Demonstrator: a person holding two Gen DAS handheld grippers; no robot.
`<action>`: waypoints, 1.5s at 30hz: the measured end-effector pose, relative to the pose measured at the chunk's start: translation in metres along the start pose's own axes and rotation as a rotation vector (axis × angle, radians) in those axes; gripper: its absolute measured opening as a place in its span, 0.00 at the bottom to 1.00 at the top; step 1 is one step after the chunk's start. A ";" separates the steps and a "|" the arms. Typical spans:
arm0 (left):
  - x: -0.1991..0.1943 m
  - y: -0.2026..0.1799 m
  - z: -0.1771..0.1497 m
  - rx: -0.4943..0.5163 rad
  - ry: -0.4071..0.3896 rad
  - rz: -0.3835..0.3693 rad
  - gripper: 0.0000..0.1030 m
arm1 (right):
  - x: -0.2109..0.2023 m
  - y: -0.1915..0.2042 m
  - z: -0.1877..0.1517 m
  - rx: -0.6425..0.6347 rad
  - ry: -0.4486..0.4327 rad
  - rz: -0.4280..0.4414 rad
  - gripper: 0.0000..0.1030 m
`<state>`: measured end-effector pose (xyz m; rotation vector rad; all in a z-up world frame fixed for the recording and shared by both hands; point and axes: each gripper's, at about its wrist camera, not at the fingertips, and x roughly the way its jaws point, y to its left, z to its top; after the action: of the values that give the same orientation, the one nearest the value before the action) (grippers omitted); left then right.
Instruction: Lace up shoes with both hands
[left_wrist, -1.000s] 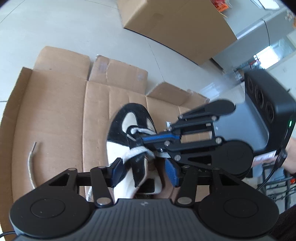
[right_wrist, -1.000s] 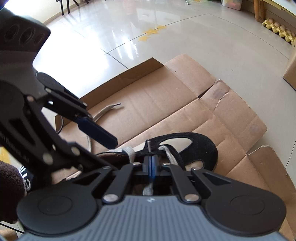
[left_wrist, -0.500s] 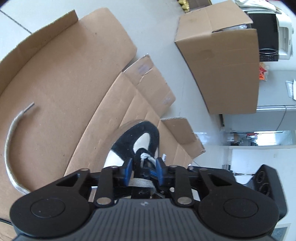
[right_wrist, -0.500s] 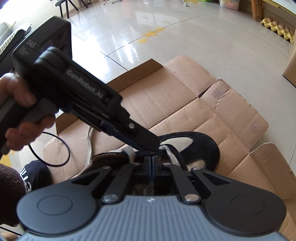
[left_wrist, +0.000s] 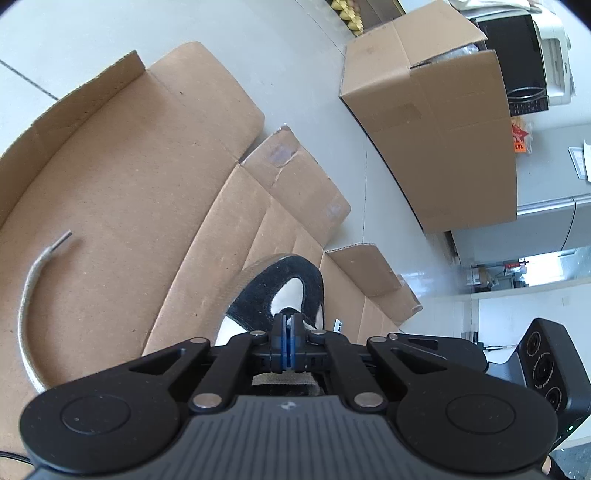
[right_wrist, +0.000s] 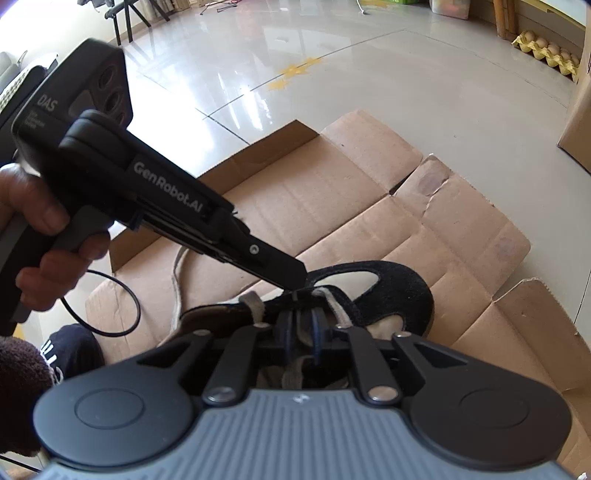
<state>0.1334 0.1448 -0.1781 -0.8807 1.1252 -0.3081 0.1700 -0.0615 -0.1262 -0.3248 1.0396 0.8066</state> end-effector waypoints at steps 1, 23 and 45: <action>-0.001 0.000 0.000 0.003 -0.009 0.002 0.01 | -0.004 -0.001 0.000 -0.011 0.000 -0.003 0.27; -0.019 -0.014 -0.006 0.314 0.044 0.145 0.39 | 0.005 -0.027 0.037 0.102 -0.027 0.153 0.03; -0.014 -0.023 -0.003 0.364 -0.003 0.027 0.23 | -0.051 0.005 0.144 0.095 -0.290 0.309 0.03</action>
<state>0.1290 0.1375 -0.1519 -0.5428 1.0351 -0.4719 0.2450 0.0048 -0.0112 0.0375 0.8606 1.0435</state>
